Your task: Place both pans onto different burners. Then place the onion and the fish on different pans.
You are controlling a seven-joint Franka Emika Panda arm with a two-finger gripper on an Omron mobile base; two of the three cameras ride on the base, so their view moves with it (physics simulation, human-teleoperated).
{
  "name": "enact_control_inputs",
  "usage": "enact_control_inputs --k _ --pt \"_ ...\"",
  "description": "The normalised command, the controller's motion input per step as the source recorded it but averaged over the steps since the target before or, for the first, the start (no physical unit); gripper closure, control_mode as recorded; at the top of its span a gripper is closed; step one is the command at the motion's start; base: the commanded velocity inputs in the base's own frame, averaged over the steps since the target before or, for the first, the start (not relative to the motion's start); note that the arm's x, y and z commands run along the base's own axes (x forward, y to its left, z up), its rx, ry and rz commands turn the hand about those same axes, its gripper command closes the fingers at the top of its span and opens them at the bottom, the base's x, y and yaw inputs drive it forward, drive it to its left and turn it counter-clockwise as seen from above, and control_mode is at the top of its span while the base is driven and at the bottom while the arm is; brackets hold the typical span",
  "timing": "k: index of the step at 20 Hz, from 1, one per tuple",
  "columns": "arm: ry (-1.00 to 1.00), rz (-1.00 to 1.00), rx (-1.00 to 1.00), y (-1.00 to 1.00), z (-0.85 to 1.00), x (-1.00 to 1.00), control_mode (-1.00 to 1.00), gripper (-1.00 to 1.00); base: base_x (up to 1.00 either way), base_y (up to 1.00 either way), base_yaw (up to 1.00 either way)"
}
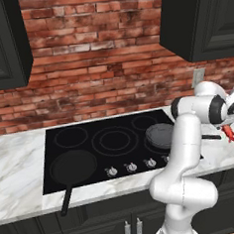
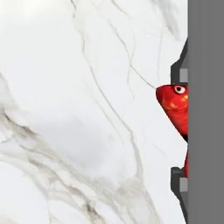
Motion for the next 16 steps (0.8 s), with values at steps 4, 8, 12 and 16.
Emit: enact_control_inputs --k 4,8,12,16 --pt "-0.08 0.10 0.00 -0.09 0.35 -0.06 -1.00 1.00 0.00 0.00 0.00" --pt "-0.07 0.05 0.00 0.02 0.56 -0.31 -1.00 1.00 0.00 0.00 0.00" --pt "-0.02 0.00 0.00 0.27 0.54 -0.46 -1.00 1.00 0.00 0.00 0.00" --pt "0.00 0.00 -0.01 0.80 0.36 -0.25 -1.00 1.00 0.00 0.00 0.00"
